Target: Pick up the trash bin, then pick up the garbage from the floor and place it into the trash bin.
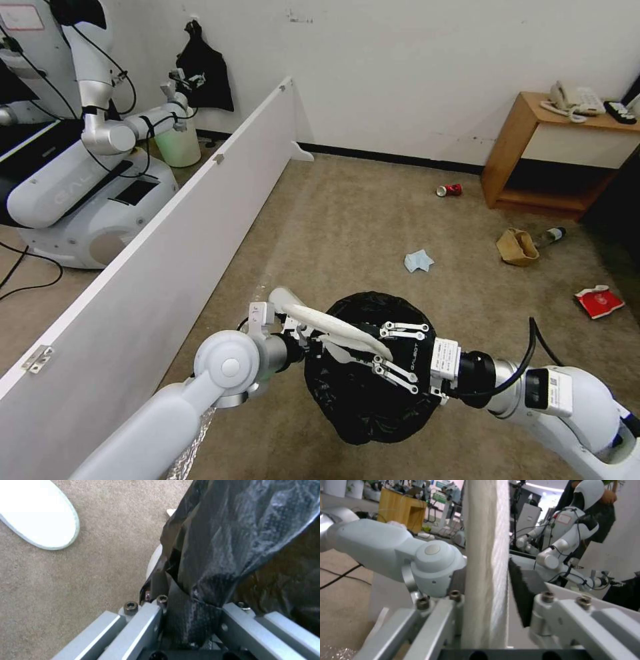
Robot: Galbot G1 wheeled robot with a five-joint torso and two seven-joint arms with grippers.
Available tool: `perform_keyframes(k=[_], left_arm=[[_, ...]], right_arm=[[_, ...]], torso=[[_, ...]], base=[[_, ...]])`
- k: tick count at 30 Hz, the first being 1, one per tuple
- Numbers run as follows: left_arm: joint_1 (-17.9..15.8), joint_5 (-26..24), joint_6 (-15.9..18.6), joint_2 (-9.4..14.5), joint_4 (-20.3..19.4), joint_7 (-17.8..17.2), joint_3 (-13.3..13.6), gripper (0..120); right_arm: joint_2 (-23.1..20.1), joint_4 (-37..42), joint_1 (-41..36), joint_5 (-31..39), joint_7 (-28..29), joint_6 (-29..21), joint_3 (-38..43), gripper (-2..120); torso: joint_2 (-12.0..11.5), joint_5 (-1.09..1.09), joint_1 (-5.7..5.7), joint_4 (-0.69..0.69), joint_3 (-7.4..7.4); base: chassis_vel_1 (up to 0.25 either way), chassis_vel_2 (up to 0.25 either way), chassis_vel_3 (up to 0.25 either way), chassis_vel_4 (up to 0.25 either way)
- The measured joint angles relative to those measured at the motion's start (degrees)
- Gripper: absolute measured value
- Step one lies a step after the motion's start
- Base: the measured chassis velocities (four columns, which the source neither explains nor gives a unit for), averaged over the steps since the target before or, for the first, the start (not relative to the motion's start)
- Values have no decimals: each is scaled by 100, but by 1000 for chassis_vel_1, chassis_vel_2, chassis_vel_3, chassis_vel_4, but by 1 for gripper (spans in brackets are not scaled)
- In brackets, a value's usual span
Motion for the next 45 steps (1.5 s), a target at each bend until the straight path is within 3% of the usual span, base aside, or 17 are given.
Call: perform_keyframes(k=[7,17,24,41,45], left_arm=[[84,167,1,78,16,122,-15,1],[238,275,-57,160,-26,219,-126,1],[308,339,-63,170,-44,274,-158,1],[321,425,-76,130,-19,300,-171,1],[327,391,-77,103,-16,152,-188,1]], right_arm=[[-12,28,-124,13,-64,-28,141,48],[26,33,-156,26,-138,-47,198,52],[-21,43,-184,70,-181,-72,262,64],[-33,91,-303,54,-167,-89,358,66],[-18,112,-323,41,-166,-89,419,66]], torso=[[0,0,0,0,0],[0,0,0,0,0],[0,0,0,0,0],[0,0,0,0,0],[0,0,0,0,0]], base=[[0,0,0,0],[0,0,0,0],[0,0,0,0],[0,0,0,0],[0,0,0,0]])
